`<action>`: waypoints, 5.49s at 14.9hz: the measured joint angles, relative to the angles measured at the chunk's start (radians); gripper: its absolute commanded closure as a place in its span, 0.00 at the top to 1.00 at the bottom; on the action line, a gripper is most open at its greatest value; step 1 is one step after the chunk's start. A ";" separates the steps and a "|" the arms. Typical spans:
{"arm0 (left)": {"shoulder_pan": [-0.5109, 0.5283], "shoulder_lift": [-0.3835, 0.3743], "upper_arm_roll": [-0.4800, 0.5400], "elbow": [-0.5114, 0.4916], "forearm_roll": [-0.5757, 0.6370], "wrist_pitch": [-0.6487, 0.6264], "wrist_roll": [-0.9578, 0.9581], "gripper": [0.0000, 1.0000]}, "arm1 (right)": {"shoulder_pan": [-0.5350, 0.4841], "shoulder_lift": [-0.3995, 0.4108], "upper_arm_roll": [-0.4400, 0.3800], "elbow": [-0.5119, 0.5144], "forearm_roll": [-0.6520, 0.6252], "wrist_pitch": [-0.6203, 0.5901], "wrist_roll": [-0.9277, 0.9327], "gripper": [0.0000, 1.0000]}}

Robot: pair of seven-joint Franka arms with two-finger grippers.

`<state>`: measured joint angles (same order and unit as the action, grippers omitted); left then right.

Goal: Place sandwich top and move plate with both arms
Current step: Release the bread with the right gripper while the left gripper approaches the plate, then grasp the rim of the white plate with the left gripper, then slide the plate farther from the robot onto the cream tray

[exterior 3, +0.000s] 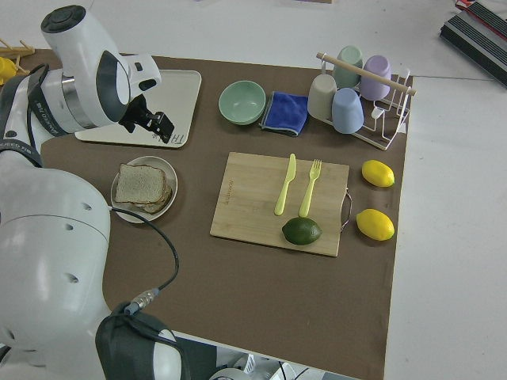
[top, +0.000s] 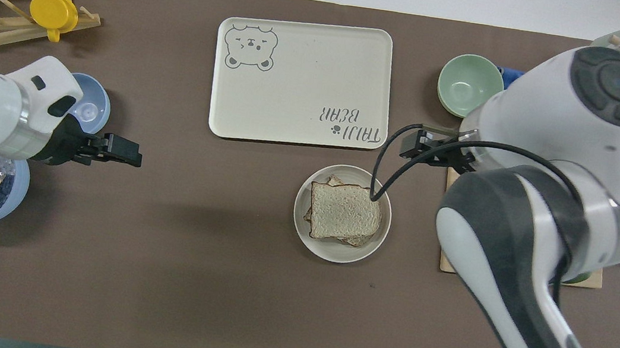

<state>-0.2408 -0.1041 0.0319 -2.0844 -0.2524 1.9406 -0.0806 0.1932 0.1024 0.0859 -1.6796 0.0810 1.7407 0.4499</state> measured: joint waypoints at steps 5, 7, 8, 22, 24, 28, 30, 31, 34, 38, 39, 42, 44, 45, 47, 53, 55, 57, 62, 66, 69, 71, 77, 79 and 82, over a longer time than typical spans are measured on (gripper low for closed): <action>-0.202 0.039 -0.005 -0.122 -0.075 0.281 -0.187 1.00 | -0.079 -0.066 -0.042 0.041 -0.026 -0.206 -0.192 1.00; -0.256 0.083 -0.005 -0.124 -0.088 0.358 -0.237 1.00 | -0.079 -0.079 -0.078 0.041 -0.042 -0.226 -0.269 1.00; -0.276 0.104 -0.005 -0.124 -0.098 0.385 -0.249 1.00 | -0.079 -0.082 -0.090 0.040 -0.047 -0.242 -0.289 1.00; -0.438 0.236 -0.005 -0.146 -0.118 0.554 -0.295 0.98 | -0.078 -0.114 -0.240 0.036 -0.089 -0.281 -0.464 1.00; -0.465 0.257 -0.005 -0.145 -0.139 0.595 -0.296 0.93 | -0.078 -0.114 -0.240 0.036 -0.085 -0.284 -0.464 1.00; -0.494 0.281 -0.005 -0.139 -0.145 0.624 -0.306 0.81 | -0.082 -0.114 -0.242 0.052 -0.066 -0.299 -0.464 1.00; -0.508 0.304 -0.005 -0.128 -0.145 0.655 -0.324 0.77 | -0.082 -0.114 -0.243 0.062 -0.067 -0.303 -0.464 1.00; -0.513 0.314 -0.005 -0.122 -0.146 0.661 -0.329 0.74 | -0.082 -0.114 -0.243 0.066 -0.067 -0.300 -0.464 1.00; -0.514 0.327 -0.004 -0.106 -0.146 0.663 -0.331 0.55 | -0.082 -0.115 -0.242 0.069 -0.069 -0.266 -0.464 1.00; -0.514 0.328 -0.004 -0.099 -0.146 0.662 -0.331 0.33 | -0.080 -0.111 -0.239 0.069 -0.091 -0.265 -0.465 1.00; -0.514 0.328 -0.004 -0.099 -0.146 0.662 -0.331 0.25 | -0.080 -0.108 -0.239 0.069 -0.094 -0.266 -0.465 1.00; -0.515 0.328 -0.005 -0.098 -0.146 0.662 -0.331 0.05 | -0.080 -0.103 -0.238 0.070 -0.096 -0.272 -0.465 1.00; -0.516 0.328 -0.005 -0.097 -0.146 0.661 -0.331 0.00 | -0.078 -0.102 -0.238 0.071 -0.097 -0.288 -0.465 1.00; -0.517 0.328 -0.006 -0.096 -0.146 0.661 -0.331 0.00 | -0.077 -0.100 -0.238 0.072 -0.097 -0.294 -0.465 1.00; -0.518 0.328 -0.006 -0.094 -0.146 0.661 -0.332 0.00 | -0.077 -0.094 -0.237 0.078 -0.097 -0.300 -0.465 1.00; -0.517 0.326 -0.003 -0.089 -0.150 0.646 -0.333 0.00 | -0.077 -0.052 -0.235 0.131 -0.097 -0.345 -0.465 1.00; -0.499 0.315 0.003 -0.065 -0.154 0.582 -0.333 0.00 | -0.076 -0.051 -0.235 0.136 -0.096 -0.362 -0.465 1.00; -0.446 0.301 0.009 -0.001 -0.154 0.458 -0.333 0.00 | -0.074 -0.051 -0.236 0.139 -0.096 -0.364 -0.465 1.00; -0.304 0.316 0.016 0.220 -0.160 0.256 -0.333 0.00 | -0.041 -0.051 -0.255 0.139 -0.096 -0.364 -0.465 1.00; -0.251 0.417 0.018 0.349 -0.164 0.249 -0.333 0.00 | -0.040 -0.051 -0.255 0.138 -0.096 -0.366 -0.465 1.00; -0.248 0.569 0.018 0.495 -0.174 0.244 -0.338 0.00 | -0.040 -0.050 -0.234 0.136 -0.096 -0.373 -0.465 1.00; -0.240 0.645 0.020 0.555 -0.177 0.249 -0.339 0.00 | -0.039 -0.050 -0.216 0.136 -0.096 -0.375 -0.465 1.00; -0.234 0.690 0.022 0.582 -0.177 0.316 -0.339 0.00 | -0.103 -0.050 -0.140 0.136 -0.096 -0.375 -0.465 1.00; -0.234 0.695 0.023 0.577 -0.177 0.341 -0.339 0.00 | -0.109 -0.050 -0.128 0.136 -0.096 -0.375 -0.465 1.00; -0.233 0.706 0.024 0.566 -0.177 0.366 -0.339 0.00 | -0.115 -0.050 -0.128 0.136 -0.096 -0.375 -0.465 1.00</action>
<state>-0.4738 0.6022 0.0563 -1.5185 -0.4294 2.3062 -0.4198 0.0787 0.0519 -0.0421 -1.5432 -0.0149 1.3660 -0.0152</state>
